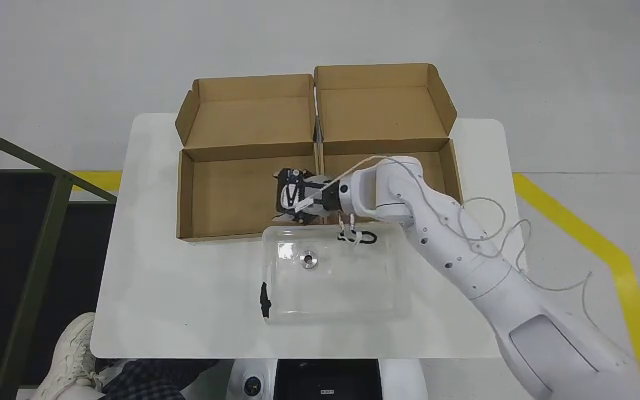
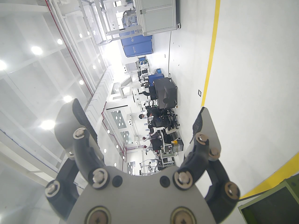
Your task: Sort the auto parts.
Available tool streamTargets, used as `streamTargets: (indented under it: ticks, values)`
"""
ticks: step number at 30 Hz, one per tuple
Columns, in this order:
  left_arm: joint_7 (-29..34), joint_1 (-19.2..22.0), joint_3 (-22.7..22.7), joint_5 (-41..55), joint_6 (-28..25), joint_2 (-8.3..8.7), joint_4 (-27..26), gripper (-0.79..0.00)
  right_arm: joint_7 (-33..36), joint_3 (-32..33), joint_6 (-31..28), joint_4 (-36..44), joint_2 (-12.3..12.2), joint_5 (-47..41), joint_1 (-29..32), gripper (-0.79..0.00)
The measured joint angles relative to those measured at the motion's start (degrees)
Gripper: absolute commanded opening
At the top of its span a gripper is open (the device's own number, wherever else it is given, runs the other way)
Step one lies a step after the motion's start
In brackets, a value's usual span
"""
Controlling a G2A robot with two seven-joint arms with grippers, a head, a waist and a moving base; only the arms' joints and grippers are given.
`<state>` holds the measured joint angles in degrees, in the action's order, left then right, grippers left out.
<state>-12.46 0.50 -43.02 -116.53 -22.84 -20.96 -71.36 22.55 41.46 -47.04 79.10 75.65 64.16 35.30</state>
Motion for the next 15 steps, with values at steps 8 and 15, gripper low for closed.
streamTargets:
  ticks: [8,15]
  values:
    - [0.00,0.00,0.00,0.00,0.00,0.00,0.00,0.000,5.56,6.85,-2.59,12.33,-3.31,-0.72,8.61,-0.151]
    - [0.00,0.00,0.00,0.00,0.00,0.00,0.00,0.000,10.40,12.58,-5.72,21.61,-6.06,-0.40,16.89,-0.123]
